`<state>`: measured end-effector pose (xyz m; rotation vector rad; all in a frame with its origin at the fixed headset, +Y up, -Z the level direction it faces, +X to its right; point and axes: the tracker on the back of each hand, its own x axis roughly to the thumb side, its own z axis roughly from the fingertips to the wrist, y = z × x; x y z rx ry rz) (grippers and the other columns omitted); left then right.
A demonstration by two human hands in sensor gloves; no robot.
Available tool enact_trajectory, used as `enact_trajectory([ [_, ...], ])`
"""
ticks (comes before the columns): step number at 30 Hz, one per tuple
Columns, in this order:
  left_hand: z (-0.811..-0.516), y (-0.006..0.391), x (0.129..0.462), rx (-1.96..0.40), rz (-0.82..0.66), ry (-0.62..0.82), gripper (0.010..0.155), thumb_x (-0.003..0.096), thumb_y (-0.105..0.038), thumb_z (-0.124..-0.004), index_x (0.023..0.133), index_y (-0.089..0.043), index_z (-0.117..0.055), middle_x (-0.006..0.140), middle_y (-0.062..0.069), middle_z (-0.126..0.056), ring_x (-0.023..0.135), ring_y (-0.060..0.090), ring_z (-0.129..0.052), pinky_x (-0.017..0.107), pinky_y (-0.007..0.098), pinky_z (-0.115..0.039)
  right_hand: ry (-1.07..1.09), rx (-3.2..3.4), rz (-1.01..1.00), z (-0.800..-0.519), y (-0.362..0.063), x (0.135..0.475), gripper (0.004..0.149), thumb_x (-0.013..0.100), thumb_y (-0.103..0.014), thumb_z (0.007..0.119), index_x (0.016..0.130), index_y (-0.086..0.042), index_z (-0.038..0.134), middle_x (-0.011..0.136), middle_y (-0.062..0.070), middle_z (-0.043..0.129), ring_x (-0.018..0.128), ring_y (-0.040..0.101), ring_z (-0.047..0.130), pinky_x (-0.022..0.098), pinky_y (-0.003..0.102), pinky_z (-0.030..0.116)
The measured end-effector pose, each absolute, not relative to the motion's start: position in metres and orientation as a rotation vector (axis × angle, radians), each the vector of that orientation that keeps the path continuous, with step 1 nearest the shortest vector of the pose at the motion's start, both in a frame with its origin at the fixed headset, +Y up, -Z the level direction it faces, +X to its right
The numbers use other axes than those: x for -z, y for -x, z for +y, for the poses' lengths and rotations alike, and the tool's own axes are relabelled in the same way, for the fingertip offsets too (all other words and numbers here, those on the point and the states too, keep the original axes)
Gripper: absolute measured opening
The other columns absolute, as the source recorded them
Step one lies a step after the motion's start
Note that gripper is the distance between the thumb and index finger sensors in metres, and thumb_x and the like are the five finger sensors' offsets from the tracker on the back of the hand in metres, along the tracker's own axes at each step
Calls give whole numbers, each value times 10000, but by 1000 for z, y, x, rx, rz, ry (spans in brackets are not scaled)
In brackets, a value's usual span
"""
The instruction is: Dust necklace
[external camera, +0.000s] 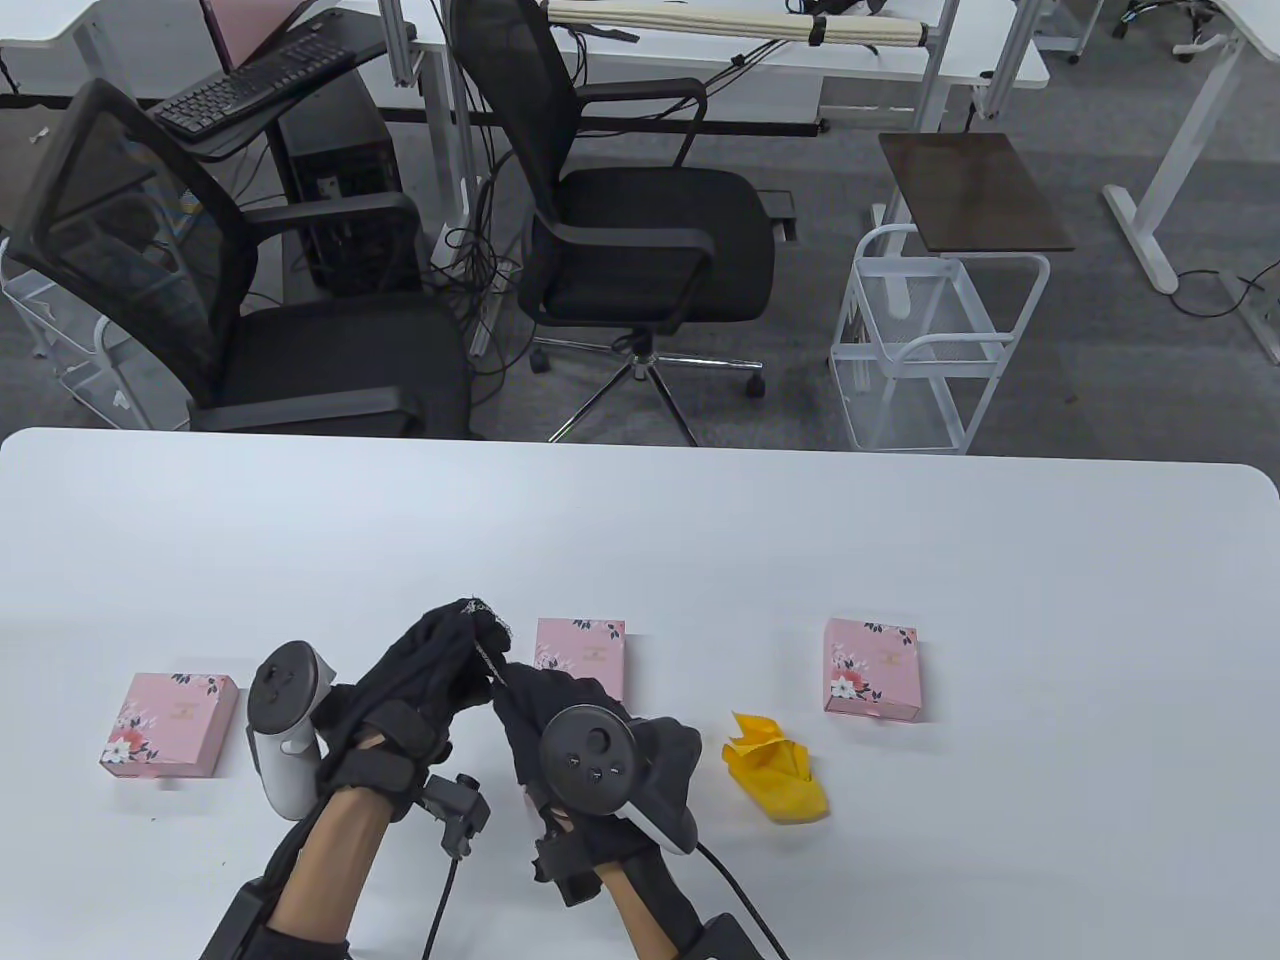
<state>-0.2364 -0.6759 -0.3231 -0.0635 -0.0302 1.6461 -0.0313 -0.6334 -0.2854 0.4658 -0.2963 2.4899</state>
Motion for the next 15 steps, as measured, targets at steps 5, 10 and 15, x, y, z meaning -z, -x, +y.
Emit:
enact_trajectory([
  [5,-668,251,322,-1577,7,-36,409,597,-437,-754,933,-216,-831,747,-6,-1037,613,165,-997,422,342,-899,-503,-2454,-223,-636,37,285,354,627,-286,755,934,-120,817,801,191,931,585,352,953,473,462,820],
  [10,-662,255,321,-1517,-6,-92,422,601,-427,-745,949,-199,-818,766,7,-1024,637,178,-980,445,354,-884,-533,-2421,-189,-639,41,284,355,626,-289,756,934,-124,817,802,187,931,586,353,953,475,461,820],
  [15,-659,257,322,-1549,-55,-59,422,620,-391,-737,993,-198,-765,841,29,-974,705,213,-936,501,380,-852,-532,-2438,-169,-644,43,286,353,628,-289,755,934,-124,818,803,189,931,588,353,954,476,463,819],
])
